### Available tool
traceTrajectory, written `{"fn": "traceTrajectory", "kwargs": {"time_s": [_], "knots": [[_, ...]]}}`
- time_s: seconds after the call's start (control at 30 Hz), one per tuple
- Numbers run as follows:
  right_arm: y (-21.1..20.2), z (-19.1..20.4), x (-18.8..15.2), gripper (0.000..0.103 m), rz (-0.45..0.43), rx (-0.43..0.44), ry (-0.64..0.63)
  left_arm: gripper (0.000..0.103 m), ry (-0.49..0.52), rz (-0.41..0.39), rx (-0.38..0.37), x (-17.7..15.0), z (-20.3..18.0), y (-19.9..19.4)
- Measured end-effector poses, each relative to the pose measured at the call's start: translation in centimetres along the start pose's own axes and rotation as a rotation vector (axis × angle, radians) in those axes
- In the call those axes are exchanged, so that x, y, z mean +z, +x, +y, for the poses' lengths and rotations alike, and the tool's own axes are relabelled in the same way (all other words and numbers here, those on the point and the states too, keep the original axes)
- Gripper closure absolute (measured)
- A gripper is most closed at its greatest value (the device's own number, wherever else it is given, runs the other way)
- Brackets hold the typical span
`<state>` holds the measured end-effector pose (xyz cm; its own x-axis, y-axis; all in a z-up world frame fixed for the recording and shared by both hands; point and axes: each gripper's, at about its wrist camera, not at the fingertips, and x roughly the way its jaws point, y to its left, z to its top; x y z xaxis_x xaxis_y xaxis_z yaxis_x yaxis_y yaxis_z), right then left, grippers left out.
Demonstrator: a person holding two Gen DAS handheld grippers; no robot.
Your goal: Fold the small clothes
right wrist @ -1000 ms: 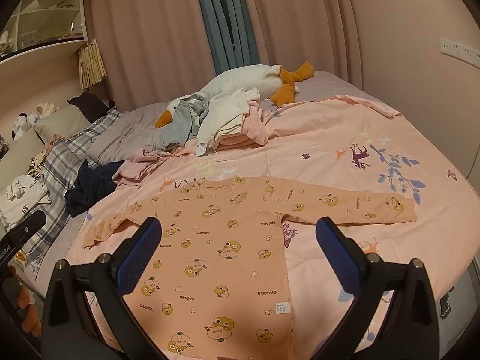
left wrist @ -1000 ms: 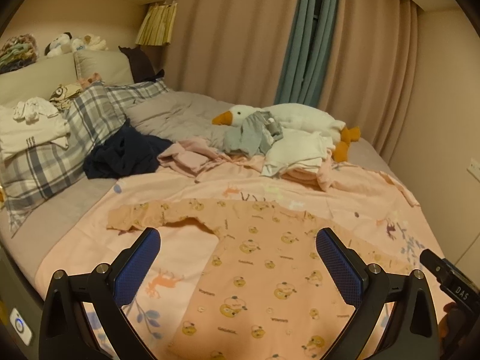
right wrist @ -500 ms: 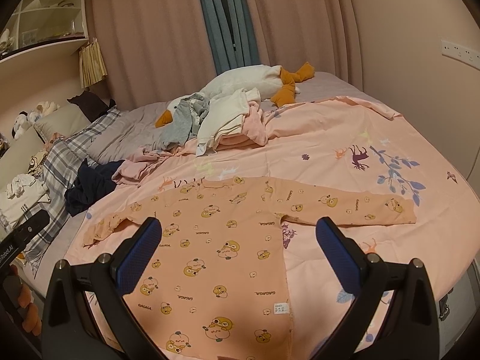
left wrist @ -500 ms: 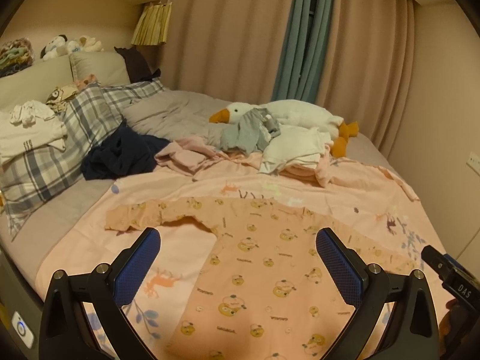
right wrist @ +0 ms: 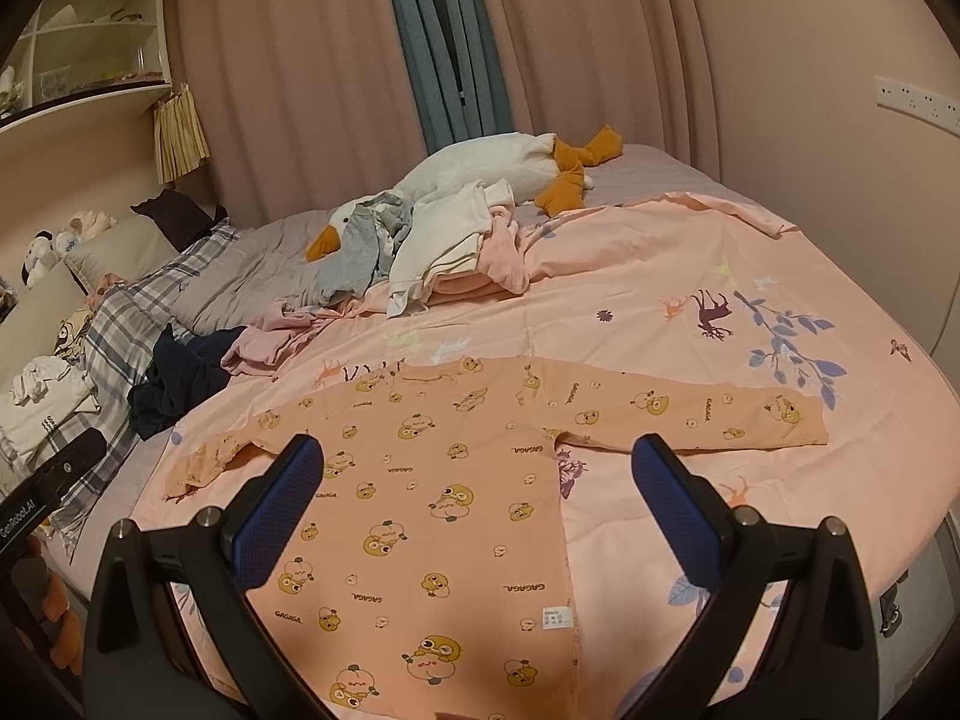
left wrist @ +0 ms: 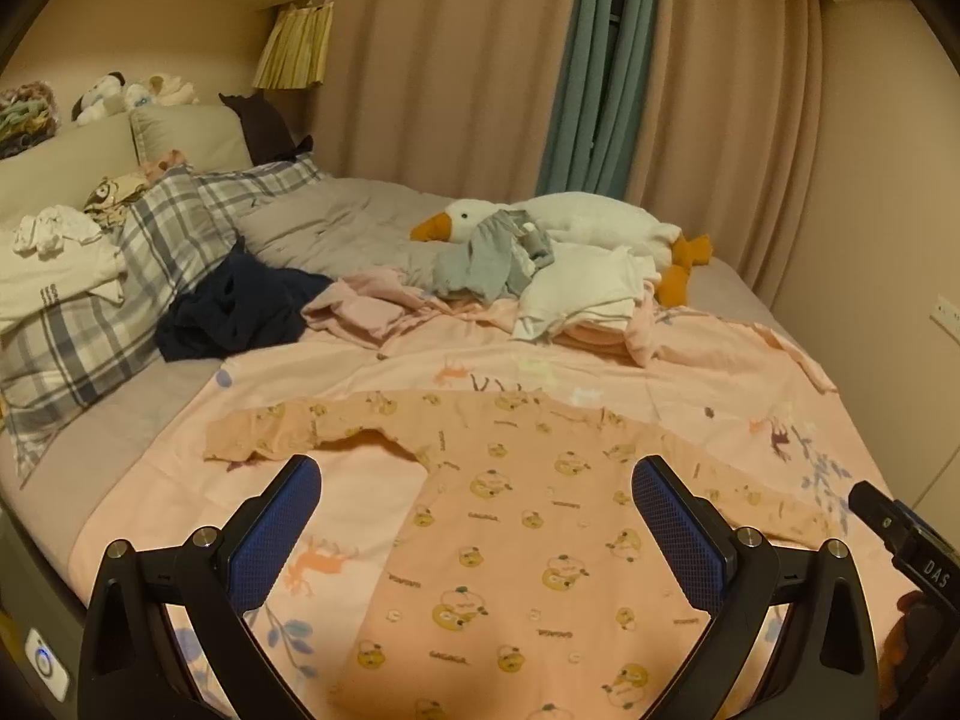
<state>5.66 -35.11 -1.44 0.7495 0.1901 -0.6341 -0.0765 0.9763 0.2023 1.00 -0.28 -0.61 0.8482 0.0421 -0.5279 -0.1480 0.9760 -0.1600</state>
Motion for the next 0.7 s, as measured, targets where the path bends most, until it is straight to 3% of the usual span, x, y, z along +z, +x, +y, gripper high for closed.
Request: {"fn": "traceTrajectory", "kwargs": {"time_s": [0.7], "knots": [[0.46,0.35,0.14,0.000,0.012,-0.014,-0.033,0.000,0.013,0.011,0.010,-0.30,-0.28,0.22]]}}
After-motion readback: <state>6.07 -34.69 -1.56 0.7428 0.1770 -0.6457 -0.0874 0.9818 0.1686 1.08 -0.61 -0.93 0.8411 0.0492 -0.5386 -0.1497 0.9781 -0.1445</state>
